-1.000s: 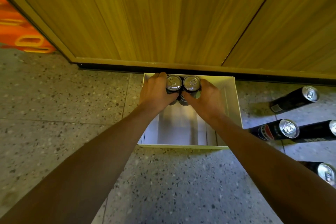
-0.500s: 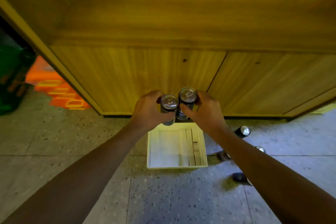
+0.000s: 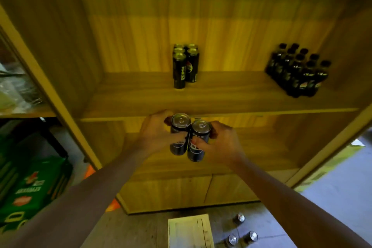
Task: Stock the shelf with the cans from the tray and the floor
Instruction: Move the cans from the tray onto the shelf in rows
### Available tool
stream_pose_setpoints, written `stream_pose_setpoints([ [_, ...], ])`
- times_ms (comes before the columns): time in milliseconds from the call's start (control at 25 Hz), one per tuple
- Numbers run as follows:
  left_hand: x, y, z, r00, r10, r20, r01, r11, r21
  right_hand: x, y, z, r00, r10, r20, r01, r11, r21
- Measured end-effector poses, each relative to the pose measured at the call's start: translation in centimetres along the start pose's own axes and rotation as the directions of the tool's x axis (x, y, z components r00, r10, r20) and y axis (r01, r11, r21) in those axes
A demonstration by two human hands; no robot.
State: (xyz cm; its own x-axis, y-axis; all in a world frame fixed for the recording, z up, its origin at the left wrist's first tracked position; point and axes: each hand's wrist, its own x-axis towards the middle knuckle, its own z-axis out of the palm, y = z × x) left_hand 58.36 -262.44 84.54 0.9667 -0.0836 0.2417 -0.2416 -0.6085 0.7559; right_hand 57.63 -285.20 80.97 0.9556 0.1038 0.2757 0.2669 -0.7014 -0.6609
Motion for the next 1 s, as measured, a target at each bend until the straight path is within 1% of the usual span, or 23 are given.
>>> stream_pose_setpoints([
  [80, 2.7, 2.7, -2.2, 1.0, 0.018, -0.004, -0.019, 0.999, -0.034, 2.9, -2.1, -2.6, 0.999, -0.02, -0.037, 0.021, 1.0, 0.007],
  [200, 5.9, 4.5, -3.4, 0.999, -0.003, -0.051, 0.0, 0.998, -0.069, 6.8, -3.6, -4.5, 0.996, -0.065, -0.059, 0.064, 0.998, -0.017],
  [280, 7.8, 4.2, -3.3, 0.996, -0.027, -0.086, 0.021, 0.998, -0.062, 9.2, -3.6, -4.8, 0.995, -0.084, -0.059, 0.084, 0.996, -0.01],
  [440, 10.8, 3.1, -2.1, 0.983, -0.117, -0.138, 0.106, 0.991, -0.084, 12.8, -2.7, -4.0, 0.995, -0.099, -0.007, 0.099, 0.995, 0.011],
  [520, 11.8, 2.6, -1.3, 0.977, -0.135, -0.163, 0.126, 0.99, -0.064, 14.0, -1.9, -3.5, 0.995, -0.1, 0.009, 0.1, 0.994, 0.042],
  [600, 12.6, 2.2, -0.7, 0.975, -0.134, -0.175, 0.128, 0.991, -0.048, 14.9, -1.2, -3.2, 0.995, -0.094, 0.017, 0.092, 0.993, 0.076],
  [800, 14.0, 2.1, 0.0, 0.967, -0.183, -0.177, 0.172, 0.982, -0.072, 16.7, -0.5, -3.3, 0.996, -0.068, 0.053, 0.057, 0.983, 0.176],
  [880, 14.1, 2.2, -0.5, 0.977, -0.177, -0.115, 0.167, 0.981, -0.094, 16.8, -0.3, -3.2, 0.996, -0.064, 0.064, 0.048, 0.974, 0.22],
  [1000, 14.6, 2.1, -1.6, 0.993, -0.118, 0.016, 0.119, 0.978, -0.17, 16.9, 0.0, -3.0, 0.999, -0.023, 0.037, 0.017, 0.987, 0.163],
])
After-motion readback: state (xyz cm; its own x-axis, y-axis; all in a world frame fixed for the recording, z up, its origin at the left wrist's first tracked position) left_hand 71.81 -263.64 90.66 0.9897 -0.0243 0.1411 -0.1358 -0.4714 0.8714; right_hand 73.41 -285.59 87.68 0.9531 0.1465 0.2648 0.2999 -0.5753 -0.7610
